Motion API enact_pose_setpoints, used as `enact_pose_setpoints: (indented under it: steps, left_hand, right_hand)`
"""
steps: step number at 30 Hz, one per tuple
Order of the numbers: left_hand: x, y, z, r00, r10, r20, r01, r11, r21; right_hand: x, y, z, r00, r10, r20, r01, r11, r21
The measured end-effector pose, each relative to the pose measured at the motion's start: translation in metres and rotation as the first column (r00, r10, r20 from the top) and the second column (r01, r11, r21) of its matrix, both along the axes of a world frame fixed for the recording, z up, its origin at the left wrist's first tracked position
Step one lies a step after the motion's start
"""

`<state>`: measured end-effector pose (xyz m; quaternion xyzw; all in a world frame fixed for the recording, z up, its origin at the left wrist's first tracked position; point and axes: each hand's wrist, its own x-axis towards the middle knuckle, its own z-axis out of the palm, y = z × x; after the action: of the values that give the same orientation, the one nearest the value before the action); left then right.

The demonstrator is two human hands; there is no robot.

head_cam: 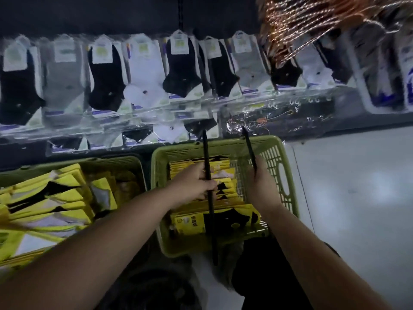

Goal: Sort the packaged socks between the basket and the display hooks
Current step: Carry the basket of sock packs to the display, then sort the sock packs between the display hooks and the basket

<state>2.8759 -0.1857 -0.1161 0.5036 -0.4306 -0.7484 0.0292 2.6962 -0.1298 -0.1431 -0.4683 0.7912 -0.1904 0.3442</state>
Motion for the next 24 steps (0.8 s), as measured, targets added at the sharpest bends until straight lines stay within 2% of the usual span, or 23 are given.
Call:
enact_pose_setpoints:
  steps: [2,4,7,9,13,16,18,19,21,24]
  left_hand:
    - [-0.006,-0.011,-0.007,0.995,-0.077,-0.058,0.077,0.997,-0.012]
    - [-0.016,-0.017,-0.014,0.983,-0.161,-0.082,0.154,0.984,-0.089]
    - [-0.023,-0.018,-0.027,0.968,-0.198,-0.154,0.173,0.972,-0.16]
    - [-0.017,-0.013,-0.031,0.964,-0.182,-0.193,0.147,0.972,-0.184]
    - [0.031,-0.009,-0.037,0.98,-0.084,-0.18,0.053,0.984,-0.167]
    - [0.091,0.002,-0.054,0.997,-0.035,-0.068,0.026,0.991,-0.129]
    - [0.118,0.013,-0.068,1.0,-0.006,0.023,0.009,0.989,-0.145]
    - [0.125,0.018,-0.077,0.998,0.027,0.054,-0.018,0.985,-0.169]
    - [0.131,0.026,-0.096,0.986,0.112,0.12,-0.076,0.96,-0.269]
    - [0.133,0.032,-0.118,0.936,0.134,0.326,0.049,0.867,-0.495]
  right_hand:
    - [0.008,-0.011,-0.013,0.996,0.089,0.026,-0.09,0.996,0.019]
    - [0.018,-0.019,-0.023,0.975,0.175,0.139,-0.185,0.981,0.062]
    - [0.016,-0.035,-0.024,0.914,0.303,0.271,-0.338,0.937,0.092]
    - [0.007,-0.044,-0.011,0.907,0.306,0.288,-0.36,0.919,0.158]
    - [-0.007,-0.047,0.014,0.946,0.186,0.265,-0.268,0.909,0.32]
    - [-0.009,-0.044,0.023,0.978,0.202,0.055,-0.209,0.919,0.334]
    - [-0.008,-0.043,0.024,0.939,0.284,-0.193,-0.203,0.912,0.355]
    - [-0.004,-0.043,0.024,0.872,0.343,-0.35,-0.198,0.9,0.389]
    - [0.004,-0.04,0.021,0.675,0.386,-0.629,-0.143,0.905,0.402]
    - [-0.003,-0.029,0.018,0.417,0.321,-0.851,-0.103,0.946,0.306]
